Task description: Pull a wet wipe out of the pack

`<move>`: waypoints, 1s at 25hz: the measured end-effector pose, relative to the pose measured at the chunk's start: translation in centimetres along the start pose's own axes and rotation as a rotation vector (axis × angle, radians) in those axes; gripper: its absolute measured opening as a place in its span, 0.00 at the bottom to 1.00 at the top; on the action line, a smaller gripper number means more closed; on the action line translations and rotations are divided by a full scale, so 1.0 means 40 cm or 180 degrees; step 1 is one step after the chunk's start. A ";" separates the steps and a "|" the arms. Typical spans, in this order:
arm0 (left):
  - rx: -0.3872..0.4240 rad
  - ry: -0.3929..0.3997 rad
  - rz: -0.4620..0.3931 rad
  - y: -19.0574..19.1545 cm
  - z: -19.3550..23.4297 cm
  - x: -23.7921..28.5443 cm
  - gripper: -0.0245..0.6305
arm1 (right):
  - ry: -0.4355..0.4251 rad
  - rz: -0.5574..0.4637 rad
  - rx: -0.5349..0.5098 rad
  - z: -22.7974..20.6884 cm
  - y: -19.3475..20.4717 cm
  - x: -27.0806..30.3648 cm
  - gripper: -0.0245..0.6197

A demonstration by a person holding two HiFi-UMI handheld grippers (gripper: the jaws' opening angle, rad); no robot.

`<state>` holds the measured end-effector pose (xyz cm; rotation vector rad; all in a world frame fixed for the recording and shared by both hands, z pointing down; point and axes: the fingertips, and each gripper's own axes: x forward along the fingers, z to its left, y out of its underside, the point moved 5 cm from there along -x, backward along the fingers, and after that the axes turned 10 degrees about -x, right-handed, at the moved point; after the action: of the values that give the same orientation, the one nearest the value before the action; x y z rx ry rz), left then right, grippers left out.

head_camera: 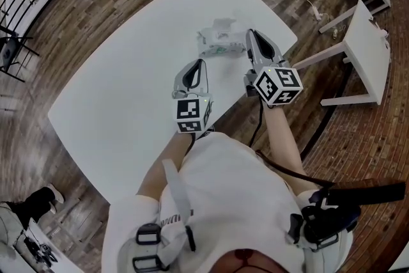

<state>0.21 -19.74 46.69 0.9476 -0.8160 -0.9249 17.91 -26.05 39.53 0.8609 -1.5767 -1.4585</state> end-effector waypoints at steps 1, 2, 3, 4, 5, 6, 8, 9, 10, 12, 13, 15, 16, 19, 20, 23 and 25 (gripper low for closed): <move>0.0002 -0.0013 -0.0009 -0.001 0.005 -0.001 0.04 | 0.0001 -0.0017 0.0013 0.002 -0.003 -0.006 0.05; 0.0001 -0.0023 -0.0016 -0.001 0.008 -0.001 0.04 | 0.0004 -0.0024 0.0023 0.003 -0.003 -0.011 0.05; -0.0006 -0.0030 -0.0020 -0.003 0.010 -0.002 0.04 | 0.0005 -0.0024 0.0030 0.004 -0.001 -0.015 0.05; -0.0010 -0.0039 -0.0025 -0.004 0.013 -0.003 0.04 | 0.0001 -0.0019 0.0035 0.007 0.002 -0.018 0.05; -0.0003 -0.0056 -0.0035 -0.004 0.017 -0.004 0.04 | -0.0007 -0.0009 0.0037 0.012 0.008 -0.021 0.05; 0.0009 -0.0077 -0.0050 -0.005 0.024 -0.005 0.04 | -0.0019 0.0007 0.0039 0.017 0.015 -0.024 0.05; 0.0011 -0.0107 -0.0061 -0.005 0.033 -0.007 0.04 | -0.0054 0.0048 0.0053 0.031 0.032 -0.031 0.05; -0.0002 -0.0112 -0.0053 -0.006 0.033 -0.009 0.04 | -0.0078 0.0072 0.0063 0.040 0.041 -0.035 0.05; -0.0015 -0.0112 -0.0042 -0.005 0.032 -0.011 0.04 | -0.0108 0.0100 0.0071 0.049 0.051 -0.040 0.05; -0.0023 -0.0115 -0.0033 -0.003 0.030 -0.012 0.04 | -0.0172 0.0176 0.0075 0.070 0.077 -0.049 0.05; -0.0031 -0.0114 -0.0031 -0.002 0.030 -0.012 0.04 | -0.0201 0.0220 0.0073 0.081 0.092 -0.054 0.05; -0.0050 -0.0116 -0.0020 0.000 0.032 -0.012 0.04 | -0.0262 0.0311 0.0055 0.103 0.124 -0.063 0.05; -0.0055 -0.0120 -0.0014 0.001 0.032 -0.013 0.04 | -0.0293 0.0358 0.0049 0.114 0.140 -0.068 0.05; -0.0062 -0.0131 -0.0015 0.001 0.029 -0.015 0.04 | -0.0357 0.0463 0.0071 0.134 0.175 -0.082 0.05; -0.0064 -0.0135 -0.0020 -0.001 0.029 -0.014 0.04 | -0.0371 0.0487 0.0078 0.138 0.182 -0.084 0.05; -0.0071 -0.0141 -0.0023 -0.001 0.029 -0.012 0.04 | -0.0402 0.0585 0.0112 0.147 0.212 -0.088 0.05; -0.0078 -0.0143 -0.0014 0.000 0.029 -0.012 0.04 | -0.0435 0.0686 0.0125 0.157 0.242 -0.088 0.05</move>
<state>-1.00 -19.64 47.04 0.9103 -0.8392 -0.9610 14.22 -19.11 48.71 0.6023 -1.7463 -1.3589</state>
